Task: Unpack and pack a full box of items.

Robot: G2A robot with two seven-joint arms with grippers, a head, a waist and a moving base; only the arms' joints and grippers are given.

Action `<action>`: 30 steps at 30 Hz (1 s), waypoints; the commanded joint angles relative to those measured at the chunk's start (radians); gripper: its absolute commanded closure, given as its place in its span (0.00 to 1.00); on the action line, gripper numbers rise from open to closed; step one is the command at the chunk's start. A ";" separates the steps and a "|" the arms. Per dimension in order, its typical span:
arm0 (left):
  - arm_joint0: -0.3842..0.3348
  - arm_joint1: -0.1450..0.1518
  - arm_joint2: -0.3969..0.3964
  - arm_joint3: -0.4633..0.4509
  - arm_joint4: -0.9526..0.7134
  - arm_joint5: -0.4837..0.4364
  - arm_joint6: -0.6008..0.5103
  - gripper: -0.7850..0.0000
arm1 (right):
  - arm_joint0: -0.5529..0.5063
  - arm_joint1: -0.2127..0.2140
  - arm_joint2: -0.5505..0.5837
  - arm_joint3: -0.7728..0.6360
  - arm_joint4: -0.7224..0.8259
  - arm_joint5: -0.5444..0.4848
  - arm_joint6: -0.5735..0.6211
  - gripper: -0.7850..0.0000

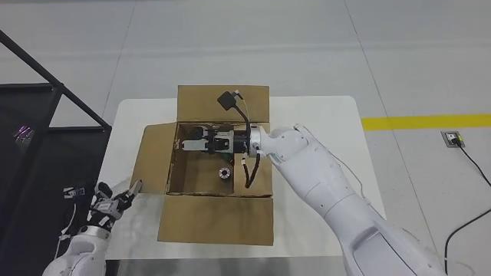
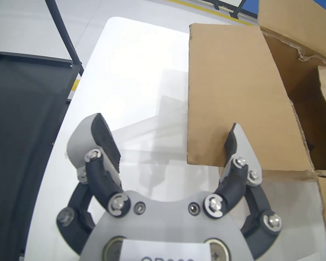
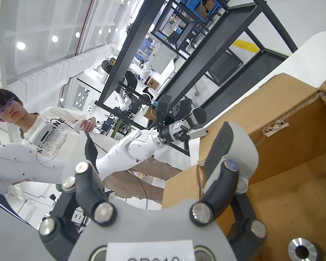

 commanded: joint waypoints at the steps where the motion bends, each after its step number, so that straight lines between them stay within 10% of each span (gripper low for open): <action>1: 0.011 0.000 -0.010 -0.014 -0.007 -0.003 0.007 0.00 | 0.000 0.000 0.000 0.000 0.000 0.000 0.000 0.00; 19: 0.284 0.005 -0.207 -0.543 -0.237 -0.229 -0.056 0.00 | -0.174 0.118 0.145 -0.325 -0.280 -0.093 -0.103 0.00; 30: -0.055 0.018 0.161 -0.446 -0.386 -0.173 -0.469 0.00 | -0.697 0.260 0.476 -0.939 -0.457 -0.079 -0.172 0.00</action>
